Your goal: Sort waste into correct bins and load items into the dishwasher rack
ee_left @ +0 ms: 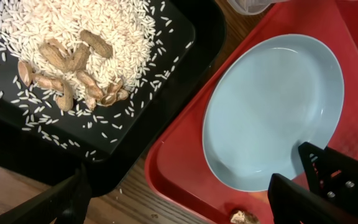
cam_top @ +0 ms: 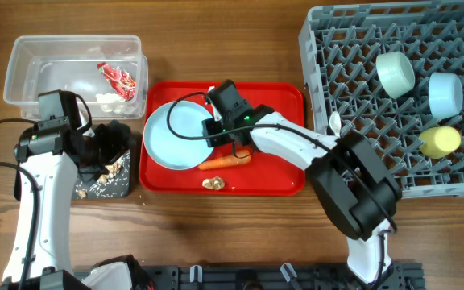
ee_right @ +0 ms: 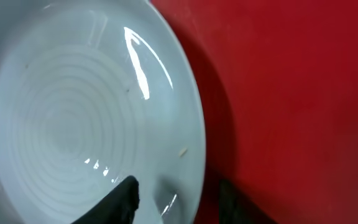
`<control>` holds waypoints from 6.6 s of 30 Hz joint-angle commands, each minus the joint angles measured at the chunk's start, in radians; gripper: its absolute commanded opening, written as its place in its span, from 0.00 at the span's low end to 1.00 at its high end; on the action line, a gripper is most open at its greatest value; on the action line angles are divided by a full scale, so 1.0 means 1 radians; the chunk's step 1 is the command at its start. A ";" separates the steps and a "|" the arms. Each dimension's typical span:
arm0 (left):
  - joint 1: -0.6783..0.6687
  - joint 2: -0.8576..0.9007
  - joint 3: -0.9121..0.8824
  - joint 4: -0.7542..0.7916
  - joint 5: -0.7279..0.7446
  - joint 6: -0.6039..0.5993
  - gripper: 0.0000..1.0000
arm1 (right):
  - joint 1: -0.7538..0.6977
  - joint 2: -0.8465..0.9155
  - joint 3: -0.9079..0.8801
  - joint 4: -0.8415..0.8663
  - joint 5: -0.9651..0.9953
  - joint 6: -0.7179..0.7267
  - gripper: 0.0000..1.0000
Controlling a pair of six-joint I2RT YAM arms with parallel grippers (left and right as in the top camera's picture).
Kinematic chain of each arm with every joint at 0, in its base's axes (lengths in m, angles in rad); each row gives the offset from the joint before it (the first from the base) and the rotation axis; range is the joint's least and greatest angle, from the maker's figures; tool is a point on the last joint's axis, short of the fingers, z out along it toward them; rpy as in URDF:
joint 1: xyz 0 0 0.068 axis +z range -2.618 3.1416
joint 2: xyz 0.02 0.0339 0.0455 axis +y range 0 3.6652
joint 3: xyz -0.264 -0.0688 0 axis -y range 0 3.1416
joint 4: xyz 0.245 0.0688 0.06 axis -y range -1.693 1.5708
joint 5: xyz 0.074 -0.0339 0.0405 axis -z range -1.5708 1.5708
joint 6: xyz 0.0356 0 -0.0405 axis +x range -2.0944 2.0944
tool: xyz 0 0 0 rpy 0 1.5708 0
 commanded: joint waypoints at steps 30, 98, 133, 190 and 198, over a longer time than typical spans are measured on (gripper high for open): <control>0.004 -0.013 0.010 0.003 -0.002 -0.006 0.95 | -0.337 -0.582 0.000 -0.079 0.667 -0.309 0.04; -0.063 -0.013 0.010 0.051 0.051 0.006 0.98 | -0.449 -0.757 -0.006 -0.507 0.284 -0.344 0.76; -0.848 0.475 0.011 0.430 -0.181 0.484 0.66 | -0.635 -0.760 -0.006 -0.709 0.194 -0.190 0.97; 0.301 0.202 0.009 0.257 -0.397 -0.142 0.12 | -0.635 -0.760 -0.006 -0.711 0.194 -0.191 0.97; 0.303 0.371 0.009 0.277 -0.397 -0.142 0.13 | -0.635 -0.760 -0.006 -0.712 0.195 -0.191 0.97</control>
